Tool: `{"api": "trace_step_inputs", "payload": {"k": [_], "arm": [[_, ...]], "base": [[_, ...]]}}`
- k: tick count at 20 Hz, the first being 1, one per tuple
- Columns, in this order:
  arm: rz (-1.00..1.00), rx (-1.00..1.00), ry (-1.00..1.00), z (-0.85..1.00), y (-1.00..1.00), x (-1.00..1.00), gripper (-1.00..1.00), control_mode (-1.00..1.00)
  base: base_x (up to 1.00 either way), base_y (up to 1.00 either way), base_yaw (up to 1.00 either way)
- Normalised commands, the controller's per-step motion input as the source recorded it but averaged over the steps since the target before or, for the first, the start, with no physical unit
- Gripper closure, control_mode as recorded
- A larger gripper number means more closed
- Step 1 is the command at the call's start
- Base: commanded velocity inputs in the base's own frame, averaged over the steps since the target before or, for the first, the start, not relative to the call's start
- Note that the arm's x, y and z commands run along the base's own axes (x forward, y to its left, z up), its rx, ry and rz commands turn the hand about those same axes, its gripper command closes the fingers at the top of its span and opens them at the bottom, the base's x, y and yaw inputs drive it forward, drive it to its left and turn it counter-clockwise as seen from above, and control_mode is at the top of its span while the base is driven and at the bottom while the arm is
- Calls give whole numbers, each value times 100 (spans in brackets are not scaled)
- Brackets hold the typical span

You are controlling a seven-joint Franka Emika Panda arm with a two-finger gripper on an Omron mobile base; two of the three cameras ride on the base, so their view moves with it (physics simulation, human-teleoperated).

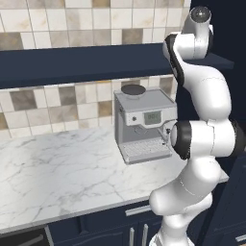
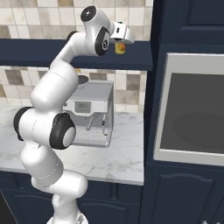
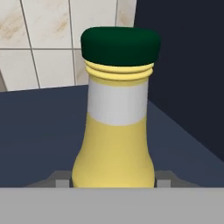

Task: Take 2 condiments from the cabinet and move them on the counter near the stove.Make sure the condiments are lined up with each other, next to each other.

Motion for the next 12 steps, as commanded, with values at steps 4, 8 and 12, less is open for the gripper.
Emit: {"api": "trace_step_inputs", "payload": {"k": [4,8,12], "arm": [[0,0,0,0,0,0,100,-100],[1,0,-3,0,1,-30,100,-100],[9,0,-8,2,0,-81,100,-100]], "base": [[0,0,0],[0,0,0],[0,0,0]]}}
